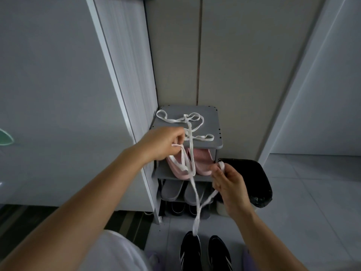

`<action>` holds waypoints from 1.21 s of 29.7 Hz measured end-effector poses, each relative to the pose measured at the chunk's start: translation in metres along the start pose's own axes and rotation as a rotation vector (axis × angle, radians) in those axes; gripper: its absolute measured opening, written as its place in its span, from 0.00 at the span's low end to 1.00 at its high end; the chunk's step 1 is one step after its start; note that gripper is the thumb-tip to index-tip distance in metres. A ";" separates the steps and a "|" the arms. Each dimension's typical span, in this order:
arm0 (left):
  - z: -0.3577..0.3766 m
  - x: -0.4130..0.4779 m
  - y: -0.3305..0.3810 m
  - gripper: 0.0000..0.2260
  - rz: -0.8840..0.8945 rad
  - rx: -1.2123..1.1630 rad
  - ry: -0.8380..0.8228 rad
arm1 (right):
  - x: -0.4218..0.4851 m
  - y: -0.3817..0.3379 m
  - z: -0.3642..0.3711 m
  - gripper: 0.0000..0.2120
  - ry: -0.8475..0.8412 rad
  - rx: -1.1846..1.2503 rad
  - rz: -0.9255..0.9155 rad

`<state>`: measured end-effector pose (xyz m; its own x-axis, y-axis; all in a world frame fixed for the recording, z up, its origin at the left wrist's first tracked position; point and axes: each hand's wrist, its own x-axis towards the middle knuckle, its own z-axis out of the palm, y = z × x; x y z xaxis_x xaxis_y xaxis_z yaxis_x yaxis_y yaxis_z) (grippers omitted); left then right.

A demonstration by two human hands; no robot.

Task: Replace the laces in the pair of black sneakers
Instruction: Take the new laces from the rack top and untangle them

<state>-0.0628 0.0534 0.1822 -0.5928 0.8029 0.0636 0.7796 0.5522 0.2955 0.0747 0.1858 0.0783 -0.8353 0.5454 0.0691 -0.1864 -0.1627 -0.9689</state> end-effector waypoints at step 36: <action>-0.089 0.074 -0.017 0.09 -0.234 -1.155 0.670 | -0.016 0.095 -0.073 0.15 0.155 -0.491 0.273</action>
<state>-0.1377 0.0836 0.2673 -0.9287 0.2712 0.2528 0.2315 -0.1087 0.9668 0.1085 0.2217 -0.0325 -0.7272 0.6572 -0.1981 0.3176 0.0663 -0.9459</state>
